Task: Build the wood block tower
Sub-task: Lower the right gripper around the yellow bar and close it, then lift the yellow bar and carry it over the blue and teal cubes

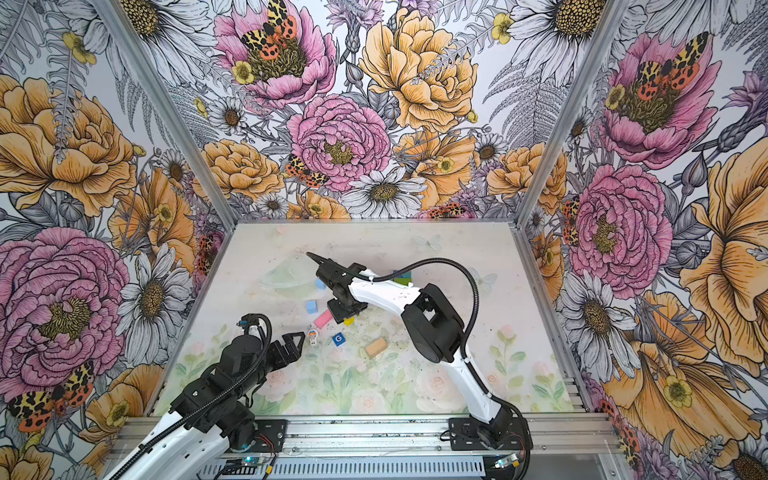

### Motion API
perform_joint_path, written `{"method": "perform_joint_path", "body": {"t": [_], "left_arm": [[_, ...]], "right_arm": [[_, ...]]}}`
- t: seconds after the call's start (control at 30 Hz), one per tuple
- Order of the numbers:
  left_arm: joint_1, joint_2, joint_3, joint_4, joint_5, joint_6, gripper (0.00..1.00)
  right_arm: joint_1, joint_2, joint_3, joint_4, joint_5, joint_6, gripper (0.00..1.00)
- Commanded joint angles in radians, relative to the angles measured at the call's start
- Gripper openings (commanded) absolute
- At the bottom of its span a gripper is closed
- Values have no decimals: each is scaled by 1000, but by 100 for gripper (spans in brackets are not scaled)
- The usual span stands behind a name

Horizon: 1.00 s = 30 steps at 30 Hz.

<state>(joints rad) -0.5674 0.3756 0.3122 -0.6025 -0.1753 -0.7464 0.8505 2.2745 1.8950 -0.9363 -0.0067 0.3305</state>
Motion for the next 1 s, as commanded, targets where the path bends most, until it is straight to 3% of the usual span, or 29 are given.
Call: {"method": "perform_joint_path", "body": {"t": [0.0, 0.4, 0.5, 0.7, 0.97], "left_arm": [[-11, 6, 34, 2, -21, -4, 98], [-12, -3, 30, 3, -21, -4, 98], [-11, -3, 32, 2, -22, -1, 98], [-11, -1, 34, 3, -27, -1, 98], [-10, 12, 55, 3, -25, 5, 98]], "right_arm": [[-5, 29, 36, -4, 37, -17, 59], [-4, 56, 37, -7, 28, -13, 54], [-4, 62, 36, -8, 31, -8, 50], [-5, 56, 33, -14, 50, 0, 33], [-16, -6, 18, -29, 60, 33, 30]]}}
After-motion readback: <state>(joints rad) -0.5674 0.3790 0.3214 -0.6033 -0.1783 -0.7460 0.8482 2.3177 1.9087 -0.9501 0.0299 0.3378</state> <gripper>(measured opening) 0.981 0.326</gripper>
